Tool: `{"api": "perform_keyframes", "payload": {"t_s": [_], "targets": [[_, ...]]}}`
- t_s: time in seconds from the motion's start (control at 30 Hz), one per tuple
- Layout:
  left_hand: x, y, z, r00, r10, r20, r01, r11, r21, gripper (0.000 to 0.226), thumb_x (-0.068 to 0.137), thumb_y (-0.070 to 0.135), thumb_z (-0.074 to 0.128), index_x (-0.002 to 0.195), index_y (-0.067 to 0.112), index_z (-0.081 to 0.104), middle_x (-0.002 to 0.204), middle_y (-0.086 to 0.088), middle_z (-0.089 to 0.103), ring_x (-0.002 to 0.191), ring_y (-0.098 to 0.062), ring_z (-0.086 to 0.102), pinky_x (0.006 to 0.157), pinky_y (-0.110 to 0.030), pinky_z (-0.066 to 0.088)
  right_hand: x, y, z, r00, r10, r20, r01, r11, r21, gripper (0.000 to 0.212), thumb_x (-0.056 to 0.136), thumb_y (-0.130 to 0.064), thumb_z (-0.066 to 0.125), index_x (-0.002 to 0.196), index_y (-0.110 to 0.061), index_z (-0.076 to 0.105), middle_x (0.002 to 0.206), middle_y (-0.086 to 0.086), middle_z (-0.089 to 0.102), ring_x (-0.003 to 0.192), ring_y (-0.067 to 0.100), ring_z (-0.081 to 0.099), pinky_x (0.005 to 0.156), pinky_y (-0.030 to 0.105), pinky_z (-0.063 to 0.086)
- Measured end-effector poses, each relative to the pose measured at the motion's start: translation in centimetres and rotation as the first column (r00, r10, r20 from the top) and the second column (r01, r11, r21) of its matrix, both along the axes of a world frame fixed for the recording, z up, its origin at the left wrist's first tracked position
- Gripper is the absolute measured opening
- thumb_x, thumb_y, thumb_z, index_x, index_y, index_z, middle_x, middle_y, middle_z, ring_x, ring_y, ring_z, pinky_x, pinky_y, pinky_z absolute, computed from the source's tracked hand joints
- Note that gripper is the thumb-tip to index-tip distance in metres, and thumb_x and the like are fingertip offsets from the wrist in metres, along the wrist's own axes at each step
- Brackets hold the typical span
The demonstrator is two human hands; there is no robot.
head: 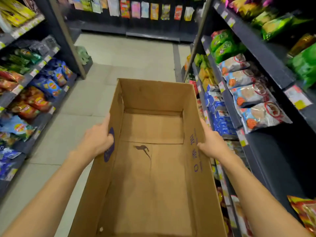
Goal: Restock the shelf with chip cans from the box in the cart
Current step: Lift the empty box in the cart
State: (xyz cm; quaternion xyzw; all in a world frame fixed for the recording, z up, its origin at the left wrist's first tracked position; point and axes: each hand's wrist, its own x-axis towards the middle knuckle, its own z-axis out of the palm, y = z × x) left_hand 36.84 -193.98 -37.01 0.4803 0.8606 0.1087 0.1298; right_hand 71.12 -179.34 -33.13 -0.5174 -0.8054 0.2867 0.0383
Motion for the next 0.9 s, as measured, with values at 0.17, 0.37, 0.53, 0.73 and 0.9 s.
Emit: {"api": "perform_keyframes", "payload": {"t_s": [0.17,0.37,0.53,0.73,0.9], "targets": [[-6.0,7.7,-0.9,1.0,-0.027,-0.01,0.027,1.0,0.003,0.082,0.091,0.023,0.049,0.157,0.022,0.001,0.111,-0.021,0.064,0.096,-0.042,0.06,0.084,-0.044,0.05,-6.7,8.2,0.9,0.999,0.008,0.038,-0.009,1.0,0.026,0.096,0.089,-0.003,0.058,0.155,-0.044,0.002,0.08,-0.004,0.062,0.06,0.012,0.058,0.043,0.019,0.034],[-13.7,18.0,-2.0,1.0,-0.004,0.024,0.006,0.999,-0.049,0.095,0.088,0.025,0.062,0.156,0.028,-0.004,0.1,-0.014,0.067,0.088,-0.032,0.064,0.074,-0.041,0.053,-14.7,19.9,-1.1,0.997,-0.011,0.074,0.01,1.0,0.02,0.101,0.085,-0.003,0.057,0.156,-0.041,-0.003,0.087,0.007,0.067,0.072,0.023,0.062,0.062,0.042,0.056],[-19.5,28.6,-2.7,0.996,0.052,0.073,-0.049,0.998,-0.038,0.095,0.088,0.02,0.065,0.156,0.031,-0.001,0.107,-0.014,0.067,0.09,-0.029,0.064,0.073,-0.041,0.055,-21.3,31.8,-3.4,0.998,-0.012,0.065,0.011,1.0,0.004,0.098,0.085,-0.004,0.059,0.157,-0.036,0.001,0.103,0.012,0.068,0.078,0.026,0.065,0.061,0.039,0.054],[-26.1,42.9,0.1,0.994,0.097,0.05,-0.096,0.995,-0.013,0.093,0.09,0.019,0.065,0.157,0.032,0.001,0.098,-0.01,0.063,0.077,-0.019,0.059,0.059,-0.031,0.044,-28.4,47.7,-2.2,1.0,0.009,0.023,-0.01,0.999,0.038,0.095,0.088,-0.005,0.061,0.158,-0.033,0.003,0.09,0.01,0.067,0.066,0.024,0.063,0.061,0.044,0.057],[-30.3,53.0,0.6,0.995,0.096,-0.015,-0.096,0.995,0.019,0.092,0.089,0.019,0.065,0.157,0.031,0.005,0.105,-0.011,0.067,0.083,-0.026,0.062,0.07,-0.039,0.053,-32.4,57.5,-3.0,1.0,0.0,-0.03,0.0,1.0,0.018,0.097,0.088,-0.004,0.063,0.158,-0.035,0.004,0.088,0.007,0.066,0.063,0.023,0.063,0.056,0.044,0.056]]}}
